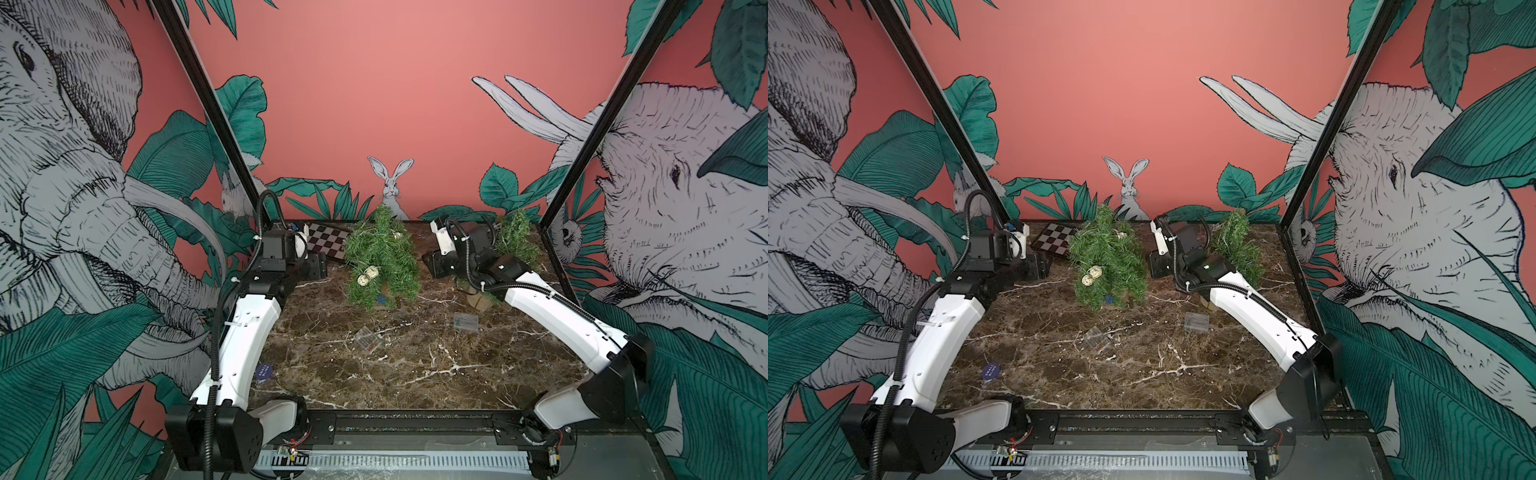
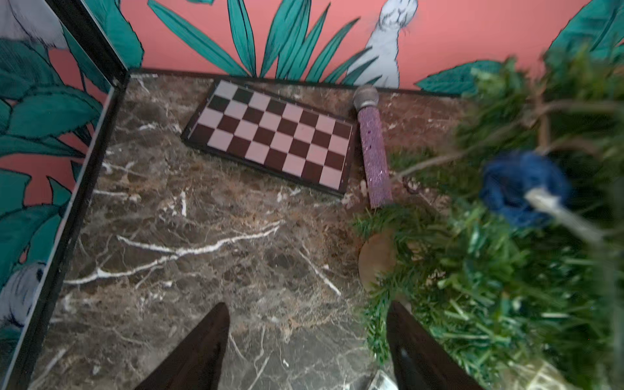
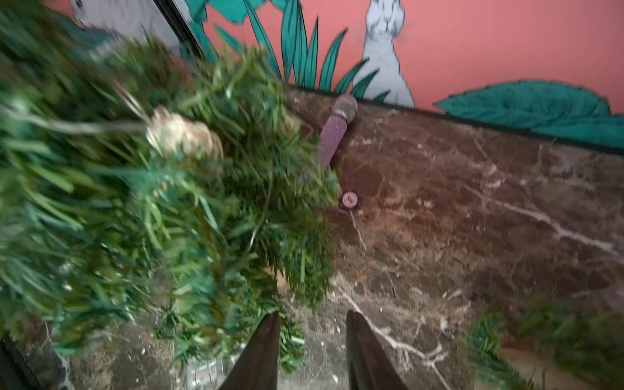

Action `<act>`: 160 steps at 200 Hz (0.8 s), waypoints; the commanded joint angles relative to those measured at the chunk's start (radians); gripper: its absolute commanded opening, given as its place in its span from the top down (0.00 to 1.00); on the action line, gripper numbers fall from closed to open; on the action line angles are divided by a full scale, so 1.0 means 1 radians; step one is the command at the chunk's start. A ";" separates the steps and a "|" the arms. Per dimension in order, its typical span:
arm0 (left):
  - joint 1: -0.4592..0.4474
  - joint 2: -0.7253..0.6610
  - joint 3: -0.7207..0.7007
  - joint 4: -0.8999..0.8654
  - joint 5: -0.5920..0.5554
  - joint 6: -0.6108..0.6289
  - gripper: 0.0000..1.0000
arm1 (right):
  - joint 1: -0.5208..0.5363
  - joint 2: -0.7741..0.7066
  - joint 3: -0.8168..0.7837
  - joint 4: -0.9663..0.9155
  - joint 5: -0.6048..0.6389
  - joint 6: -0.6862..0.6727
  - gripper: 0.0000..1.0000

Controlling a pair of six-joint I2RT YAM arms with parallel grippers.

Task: Wrap string light around the christmas tree
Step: Wrap the light string around the Christmas tree.

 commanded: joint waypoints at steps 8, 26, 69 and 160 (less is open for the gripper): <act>-0.064 -0.071 -0.099 -0.011 -0.073 -0.070 0.26 | 0.043 -0.056 -0.097 -0.059 0.063 0.049 0.64; -0.105 -0.108 -0.169 -0.024 -0.112 -0.108 0.27 | 0.087 -0.091 -0.192 -0.024 0.068 0.080 0.64; -0.222 -0.153 -0.333 -0.008 -0.161 -0.212 0.28 | 0.177 -0.148 -0.376 0.109 0.101 0.199 0.64; -0.435 -0.077 -0.553 0.218 -0.079 -0.484 0.28 | 0.349 0.039 -0.480 0.376 0.008 0.574 0.64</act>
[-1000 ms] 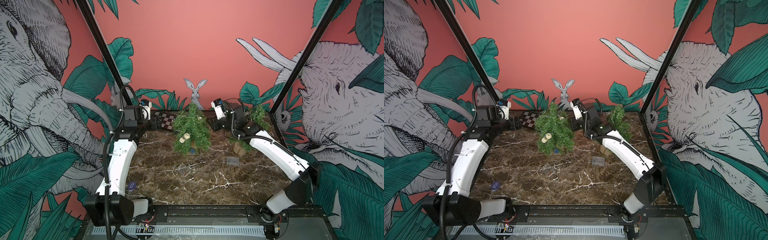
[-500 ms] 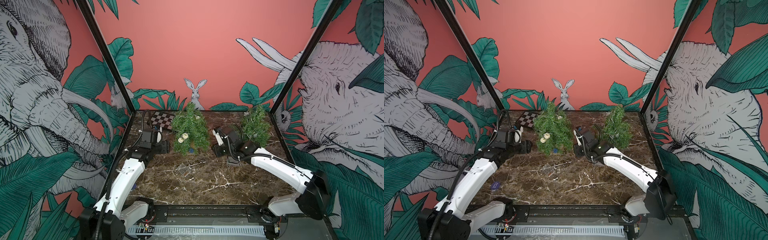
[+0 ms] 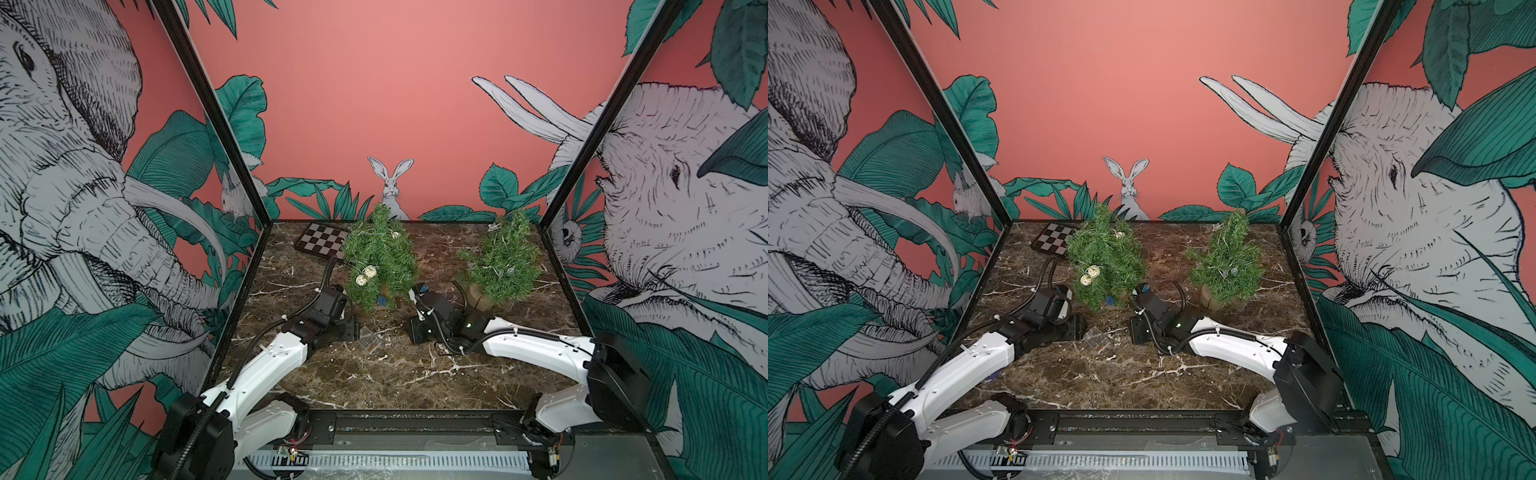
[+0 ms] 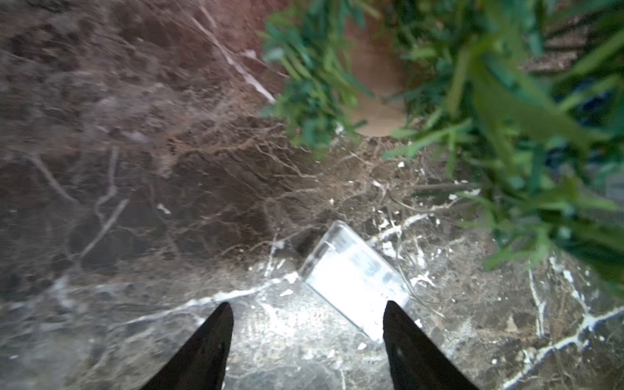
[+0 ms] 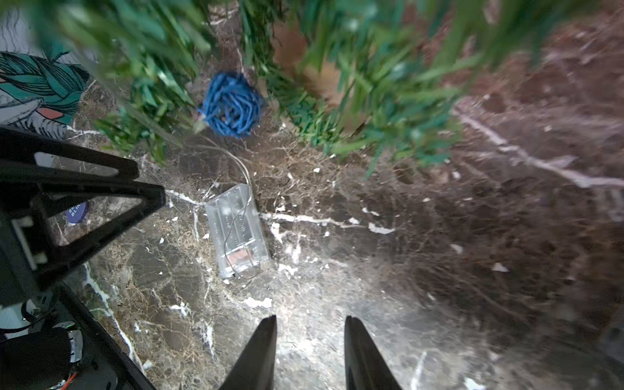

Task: Wrap string light around the christmas tree
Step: Wrap the light string around the Christmas tree.

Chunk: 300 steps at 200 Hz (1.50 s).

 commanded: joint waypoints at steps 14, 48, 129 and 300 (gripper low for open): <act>-0.033 0.033 -0.096 0.174 0.056 -0.157 0.28 | 0.038 0.064 -0.022 0.145 -0.054 0.174 0.64; -0.042 0.076 -0.130 0.239 0.035 -0.149 0.27 | 0.040 0.077 -0.030 0.135 -0.084 0.191 0.62; -0.198 0.197 -0.179 0.446 0.151 -0.231 0.28 | 0.038 0.087 -0.045 0.133 -0.124 0.197 0.61; -0.257 -0.183 -0.040 -0.103 -0.198 -0.098 0.28 | 0.081 0.177 0.065 -0.017 -0.013 -0.082 0.49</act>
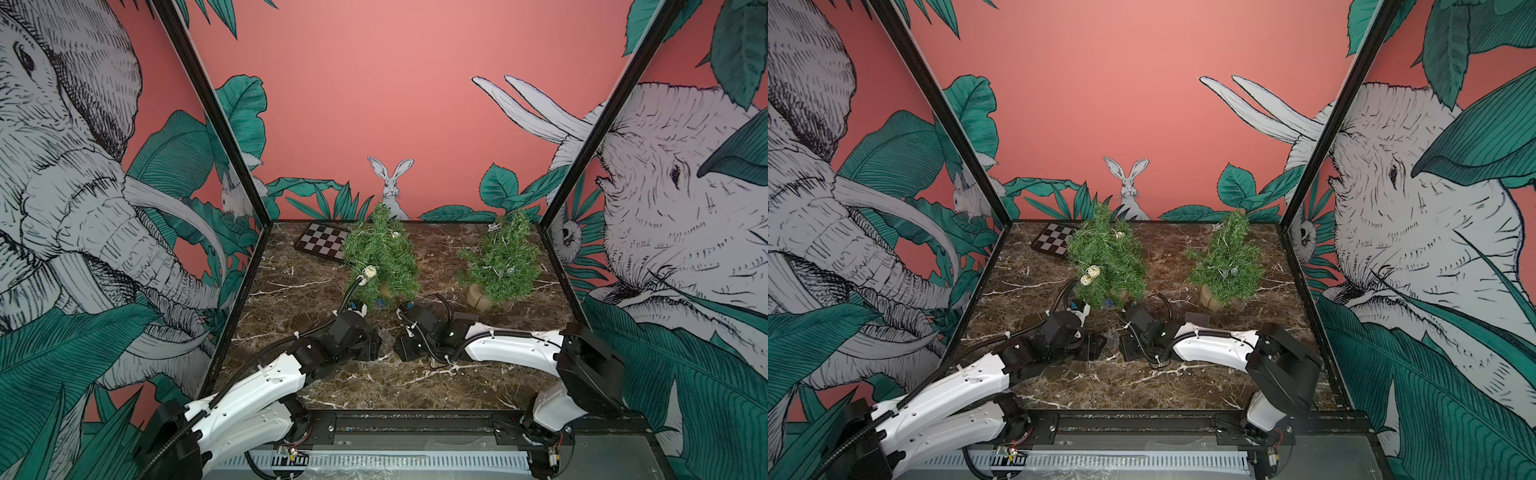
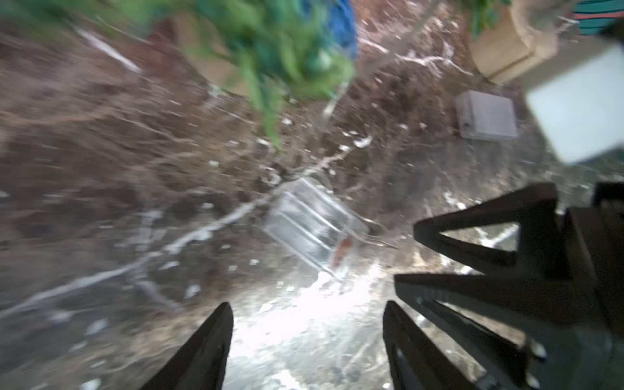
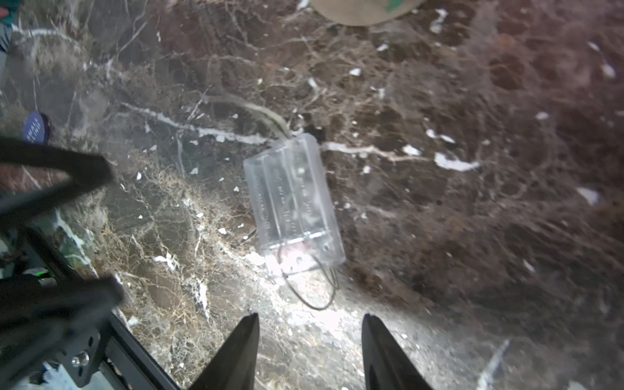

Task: Wrap string light around the christmas tree
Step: Wrap the light string around the Christmas tree.

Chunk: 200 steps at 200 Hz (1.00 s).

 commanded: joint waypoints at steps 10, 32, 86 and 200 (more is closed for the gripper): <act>0.043 -0.033 0.033 -0.130 -0.104 0.044 0.28 | 0.010 0.073 0.063 -0.010 0.057 -0.069 0.49; 0.053 -0.030 0.033 -0.102 -0.090 0.044 0.28 | 0.011 0.117 0.092 -0.014 0.057 -0.081 0.52; 0.056 -0.004 0.035 -0.058 -0.062 0.043 0.29 | 0.011 0.126 0.099 -0.028 0.111 -0.108 0.80; 0.112 -0.080 0.094 -0.131 -0.146 0.145 0.29 | -0.023 -0.248 0.136 -0.414 0.370 -0.321 1.00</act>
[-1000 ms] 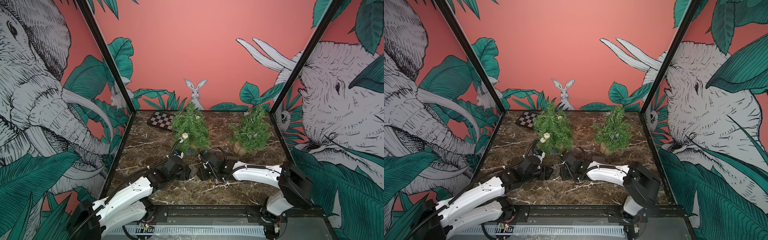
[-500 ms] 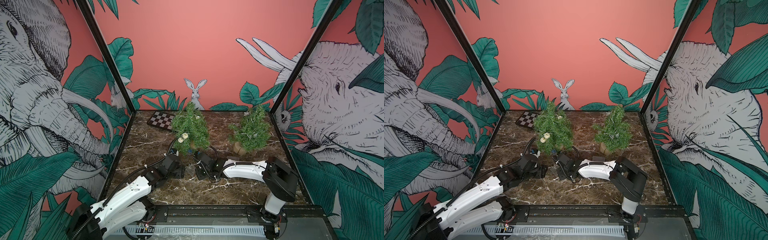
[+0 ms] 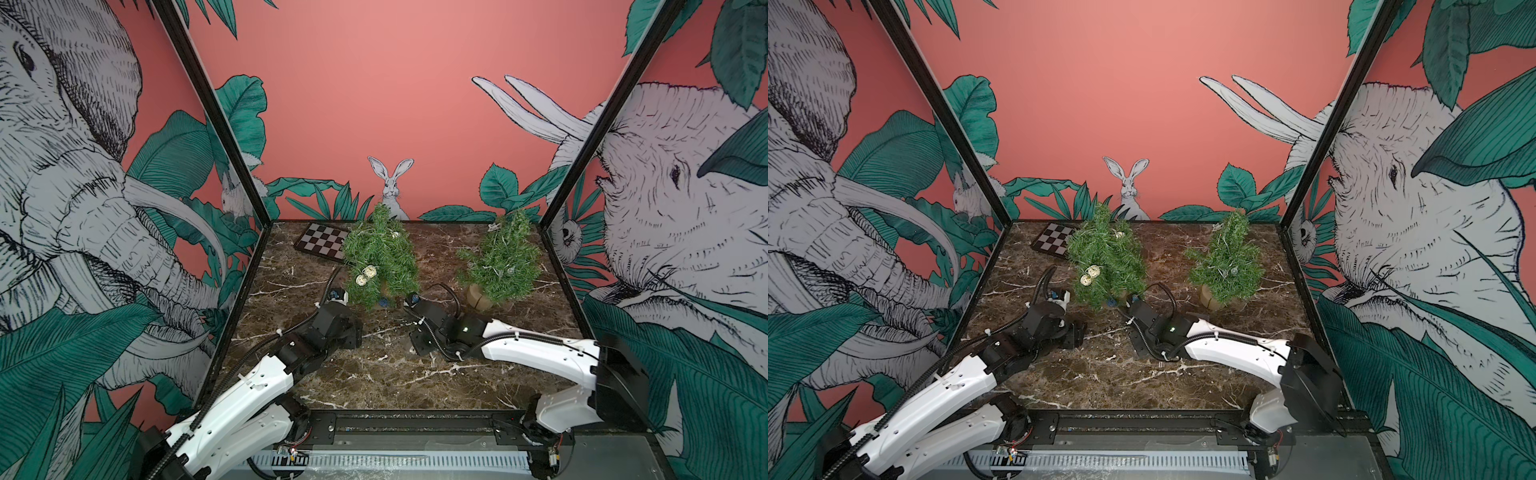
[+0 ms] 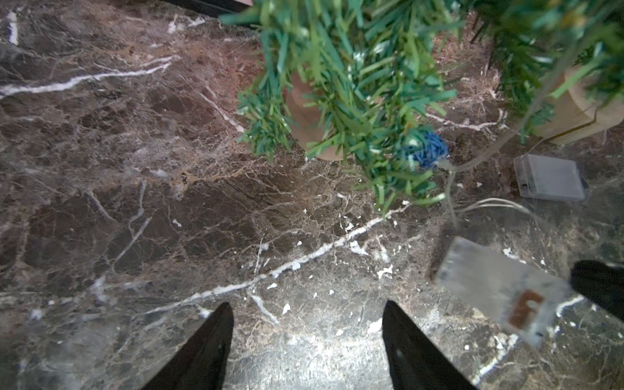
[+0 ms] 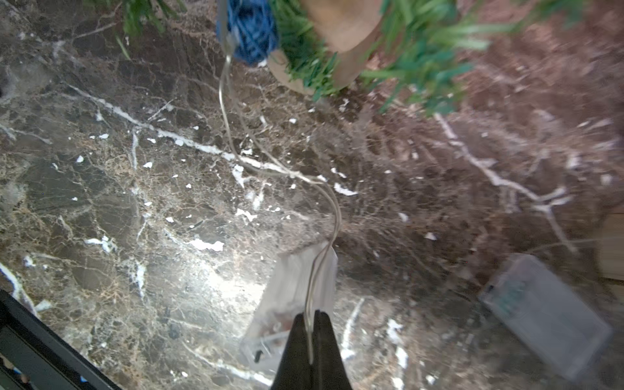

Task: Wrap string light around the christmas tree
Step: Wrap the light string around the Christmas tree.

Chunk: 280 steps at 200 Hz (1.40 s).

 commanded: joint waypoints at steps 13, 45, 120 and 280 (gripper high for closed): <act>0.031 0.007 0.025 -0.018 -0.019 0.026 0.29 | -0.048 -0.082 0.099 -0.141 0.111 -0.120 1.00; 0.032 0.006 0.026 -0.014 -0.026 0.027 0.29 | -0.117 -0.076 0.214 -0.153 0.121 -0.232 1.00; 0.040 -0.029 0.030 -0.042 -0.049 0.040 0.29 | -0.292 0.043 0.536 -0.063 0.133 -0.456 1.00; 0.049 -0.036 0.023 -0.032 -0.046 0.043 0.29 | -0.438 0.509 0.737 0.506 -0.304 -0.306 1.00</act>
